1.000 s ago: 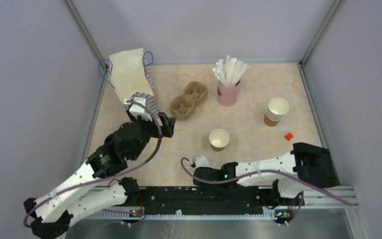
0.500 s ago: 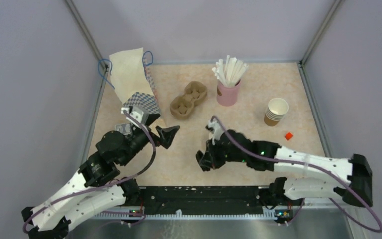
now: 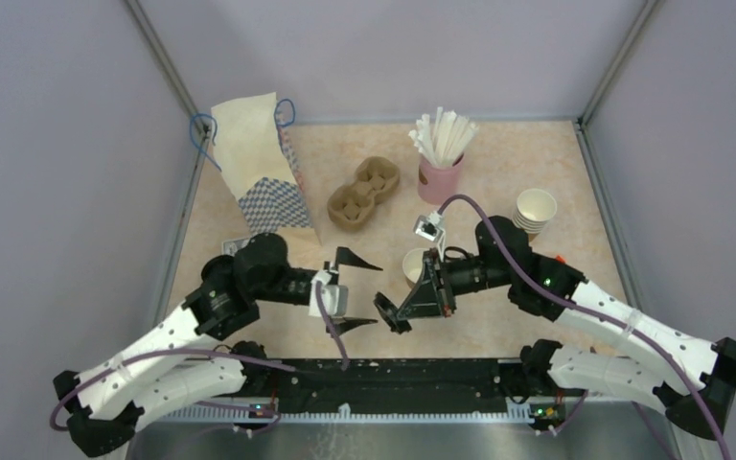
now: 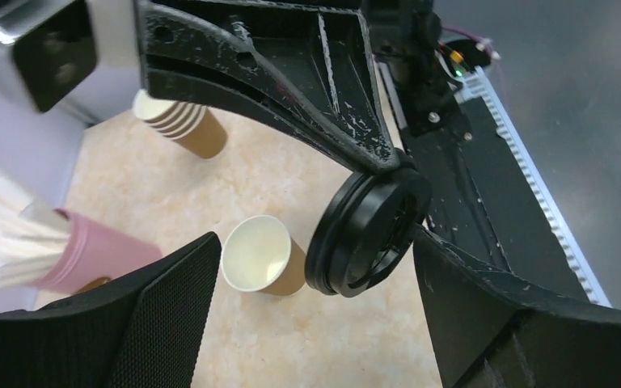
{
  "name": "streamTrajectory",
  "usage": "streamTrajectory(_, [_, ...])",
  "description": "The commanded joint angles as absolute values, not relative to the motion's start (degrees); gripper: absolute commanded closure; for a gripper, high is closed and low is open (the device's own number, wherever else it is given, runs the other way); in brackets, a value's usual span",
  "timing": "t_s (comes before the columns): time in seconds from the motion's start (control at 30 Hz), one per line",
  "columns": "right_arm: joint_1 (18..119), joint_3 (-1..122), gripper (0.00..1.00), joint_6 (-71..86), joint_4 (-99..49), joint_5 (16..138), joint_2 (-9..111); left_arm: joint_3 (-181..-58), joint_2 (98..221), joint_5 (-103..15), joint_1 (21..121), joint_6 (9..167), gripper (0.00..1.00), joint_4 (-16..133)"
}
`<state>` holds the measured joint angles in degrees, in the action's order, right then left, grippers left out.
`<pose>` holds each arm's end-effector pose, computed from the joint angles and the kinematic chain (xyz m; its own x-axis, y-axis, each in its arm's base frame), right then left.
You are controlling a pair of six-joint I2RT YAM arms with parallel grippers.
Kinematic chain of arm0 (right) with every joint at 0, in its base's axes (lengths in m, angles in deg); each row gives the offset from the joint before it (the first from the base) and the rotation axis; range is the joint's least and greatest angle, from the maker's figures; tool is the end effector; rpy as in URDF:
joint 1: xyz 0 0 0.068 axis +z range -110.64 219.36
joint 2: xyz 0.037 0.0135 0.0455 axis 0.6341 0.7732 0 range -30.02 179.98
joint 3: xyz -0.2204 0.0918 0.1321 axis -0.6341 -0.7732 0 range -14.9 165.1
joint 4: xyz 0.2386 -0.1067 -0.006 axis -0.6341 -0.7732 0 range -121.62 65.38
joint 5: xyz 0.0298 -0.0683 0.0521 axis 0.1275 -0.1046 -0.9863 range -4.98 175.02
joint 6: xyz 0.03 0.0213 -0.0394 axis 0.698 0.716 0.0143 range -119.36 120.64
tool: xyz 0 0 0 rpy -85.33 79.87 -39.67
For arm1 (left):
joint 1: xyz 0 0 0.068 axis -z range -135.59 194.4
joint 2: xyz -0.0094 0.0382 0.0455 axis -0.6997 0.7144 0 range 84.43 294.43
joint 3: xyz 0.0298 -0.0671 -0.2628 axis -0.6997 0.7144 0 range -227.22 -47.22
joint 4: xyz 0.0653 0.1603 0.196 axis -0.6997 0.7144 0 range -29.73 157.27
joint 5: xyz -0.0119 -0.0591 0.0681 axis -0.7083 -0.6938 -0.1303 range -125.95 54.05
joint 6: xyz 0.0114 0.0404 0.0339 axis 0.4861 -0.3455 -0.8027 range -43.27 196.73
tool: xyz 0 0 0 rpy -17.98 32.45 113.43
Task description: Pack the takeout coffee
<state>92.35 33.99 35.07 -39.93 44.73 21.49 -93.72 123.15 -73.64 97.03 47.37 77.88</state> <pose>0.1016 0.1732 0.3377 -0.7067 -0.2210 -0.6721 -0.7031 0.1125 0.7022 0.0733 -0.1319 0.3540 0.3973 0.1190 -0.9099 0.9176 -0.0651 0.3922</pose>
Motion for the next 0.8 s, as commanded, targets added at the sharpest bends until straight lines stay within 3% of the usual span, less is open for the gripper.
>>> streamTrajectory(0.0, [91.57,37.60,1.00,31.26,-41.58,39.10,20.67,-99.40,131.91,-83.46,96.96,38.12,0.07,85.10])
streamTrajectory(0.17, [91.59,37.14,1.00,30.30,-41.27,36.73,20.64,-98.65,134.54,-87.72,96.96,37.96,0.05,81.70])
streamTrajectory(0.33, [91.61,37.22,1.00,29.21,-41.14,36.26,20.44,-98.99,136.36,-93.59,96.96,39.31,0.13,81.15])
streamTrajectory(0.43, [91.56,37.12,1.00,29.13,-40.69,35.98,20.30,-98.96,137.91,-94.67,96.96,39.57,0.27,81.95])
streamTrajectory(0.6, [91.61,37.30,1.00,28.86,-40.42,36.02,20.52,-98.43,139.27,-94.79,96.96,42.48,0.29,80.65])
streamTrajectory(0.77, [91.61,37.09,1.00,28.97,-39.85,35.86,20.78,-98.34,139.37,-94.55,96.96,47.44,0.42,77.22])
